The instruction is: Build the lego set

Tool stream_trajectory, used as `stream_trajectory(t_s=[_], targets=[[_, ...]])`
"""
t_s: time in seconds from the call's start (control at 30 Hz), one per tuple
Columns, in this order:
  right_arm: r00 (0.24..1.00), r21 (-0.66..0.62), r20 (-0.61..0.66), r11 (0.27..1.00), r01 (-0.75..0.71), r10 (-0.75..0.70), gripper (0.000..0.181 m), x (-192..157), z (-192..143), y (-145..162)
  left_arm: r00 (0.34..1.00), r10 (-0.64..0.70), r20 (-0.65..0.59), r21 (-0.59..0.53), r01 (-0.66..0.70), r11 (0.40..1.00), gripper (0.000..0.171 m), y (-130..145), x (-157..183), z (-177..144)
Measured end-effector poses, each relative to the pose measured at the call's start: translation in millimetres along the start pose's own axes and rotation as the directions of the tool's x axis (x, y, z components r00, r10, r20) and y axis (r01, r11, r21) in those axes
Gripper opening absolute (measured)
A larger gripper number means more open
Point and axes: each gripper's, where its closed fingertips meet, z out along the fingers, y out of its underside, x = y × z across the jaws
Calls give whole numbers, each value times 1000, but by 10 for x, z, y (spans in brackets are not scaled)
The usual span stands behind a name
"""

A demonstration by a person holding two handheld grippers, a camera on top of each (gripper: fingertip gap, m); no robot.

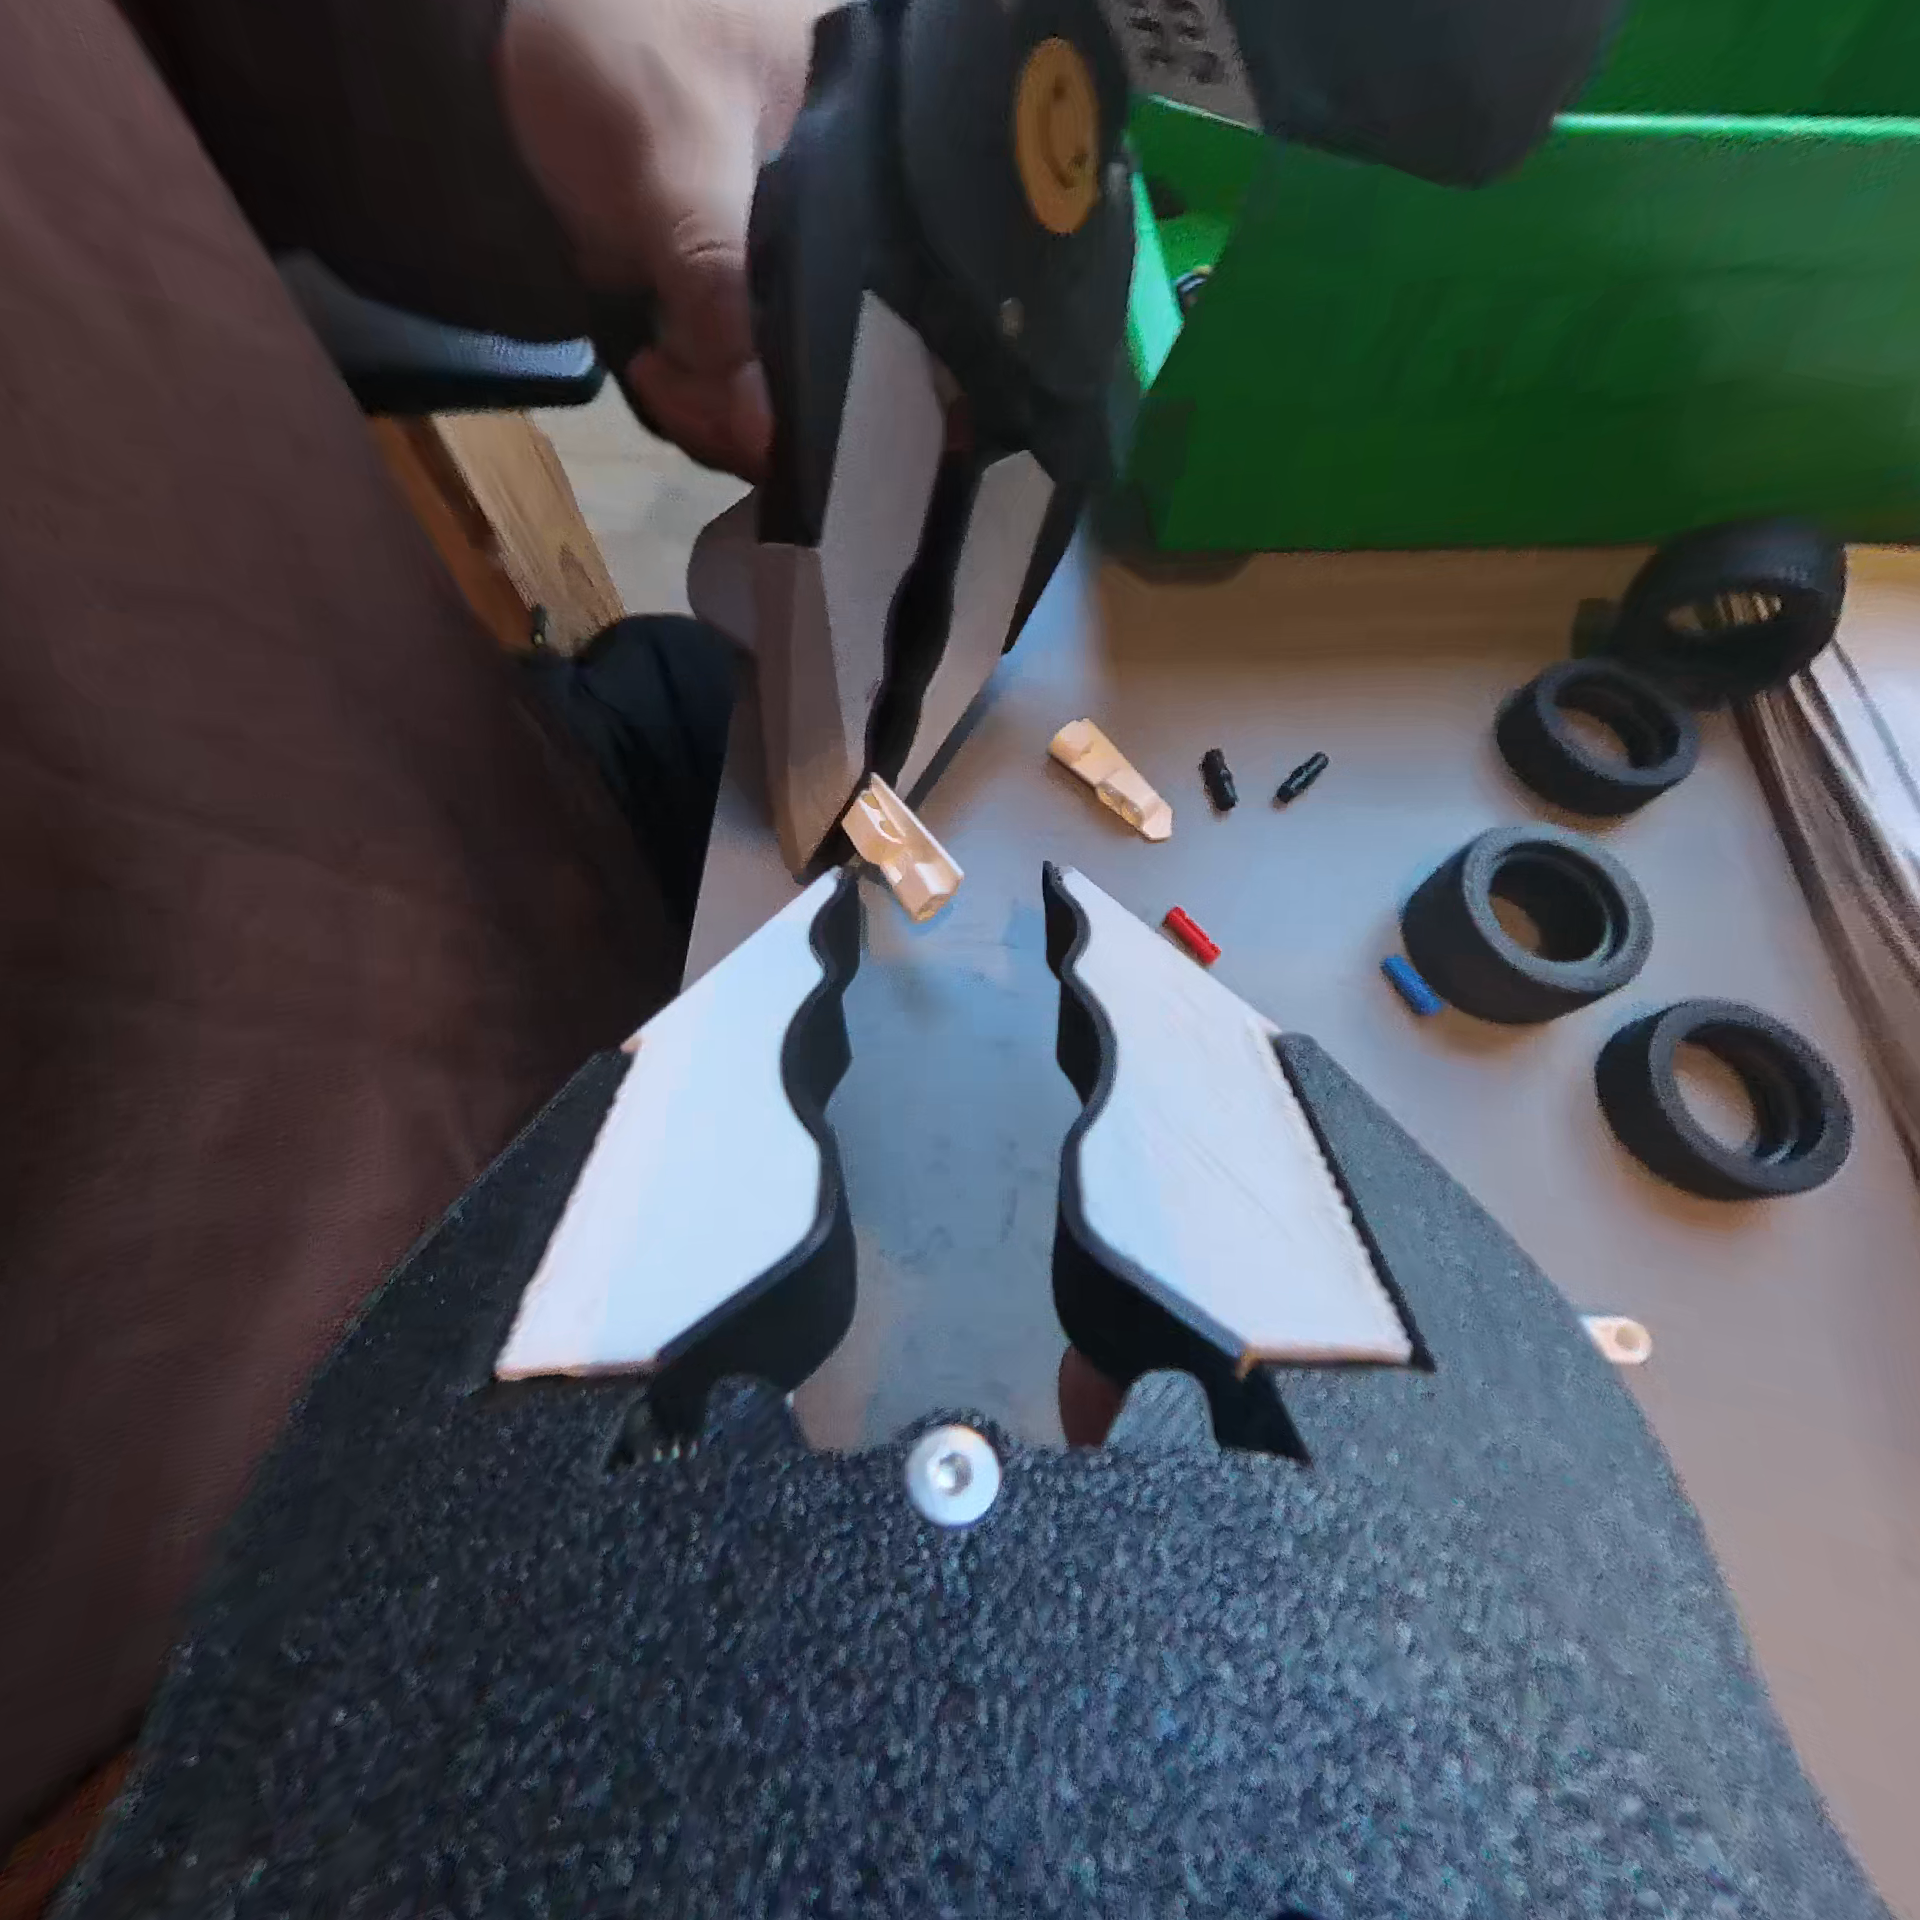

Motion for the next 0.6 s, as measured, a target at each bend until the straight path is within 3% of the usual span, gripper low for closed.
stream_trajectory(t_s=[0.1, 0.17, 0.33, 0.43, 0.5, 0.6], targets=[[994, -46, 1, 993, 113, -113, 35, -84, 71, 22, 1000, -4, -10, -23, 4, 1000, 4, 16, 22, 12], [987, -81, -16, 984, 157, -159, 23, -89, 119, 60, 1000, -12, -20, -30, 12, 999, 4, 18, 41, 8], [991, -123, -8, 983, 134, -136, 16, -106, 182, 149, 1000, -22, 10, -35, 22, 999, 5, 51, 2, 9], [999, -145, -16, 989, 43, -46, 16, -47, 209, 189, 994, 7, 106, -14, -6, 1000, 6, 70, -112, -80], [999, -158, -32, 987, -20, 15, 16, 13, 226, 205, 985, 46, 166, 34, -53, 998, 20, 45, -120, -175], [995, -156, -47, 983, -92, 86, 16, 92, 270, 170, 935, 128, 331, 66, -159, 985, 20, 26, -229, -310]])
